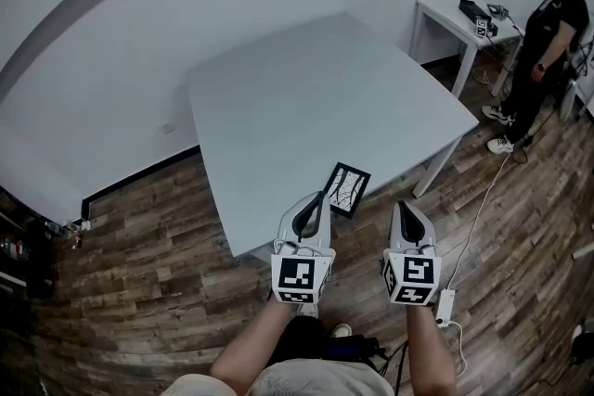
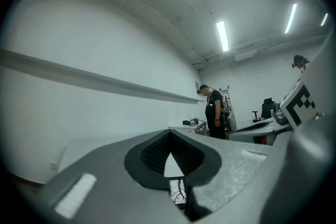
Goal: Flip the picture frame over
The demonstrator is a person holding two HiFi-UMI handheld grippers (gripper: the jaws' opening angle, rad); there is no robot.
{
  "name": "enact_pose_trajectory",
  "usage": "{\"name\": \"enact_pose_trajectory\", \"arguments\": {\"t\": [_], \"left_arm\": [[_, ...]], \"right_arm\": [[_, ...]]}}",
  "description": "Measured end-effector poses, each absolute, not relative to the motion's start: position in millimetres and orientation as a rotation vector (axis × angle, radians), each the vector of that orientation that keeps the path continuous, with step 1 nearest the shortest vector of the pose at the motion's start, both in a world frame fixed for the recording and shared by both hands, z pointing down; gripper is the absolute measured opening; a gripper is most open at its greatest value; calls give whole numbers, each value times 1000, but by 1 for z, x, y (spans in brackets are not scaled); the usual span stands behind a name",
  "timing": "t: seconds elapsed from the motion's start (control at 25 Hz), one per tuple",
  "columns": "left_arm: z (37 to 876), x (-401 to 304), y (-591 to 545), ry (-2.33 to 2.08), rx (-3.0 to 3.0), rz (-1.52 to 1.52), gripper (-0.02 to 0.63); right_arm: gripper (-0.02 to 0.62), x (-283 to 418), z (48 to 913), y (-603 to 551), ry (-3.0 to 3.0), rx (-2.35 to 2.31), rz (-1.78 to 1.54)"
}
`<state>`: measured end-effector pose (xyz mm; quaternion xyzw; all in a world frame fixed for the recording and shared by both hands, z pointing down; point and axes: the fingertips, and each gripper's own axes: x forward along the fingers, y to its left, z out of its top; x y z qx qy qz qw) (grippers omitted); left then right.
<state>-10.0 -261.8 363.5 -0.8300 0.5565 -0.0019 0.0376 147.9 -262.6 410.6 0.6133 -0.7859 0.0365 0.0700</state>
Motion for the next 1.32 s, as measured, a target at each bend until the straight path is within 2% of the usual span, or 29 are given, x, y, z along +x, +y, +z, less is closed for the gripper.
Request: {"name": "enact_pose_trajectory", "arguments": {"t": [1.32], "left_arm": [[366, -13, -261, 1703, -2536, -4, 0]], "right_arm": [[23, 138, 410, -265, -2375, 1827, 115]]}}
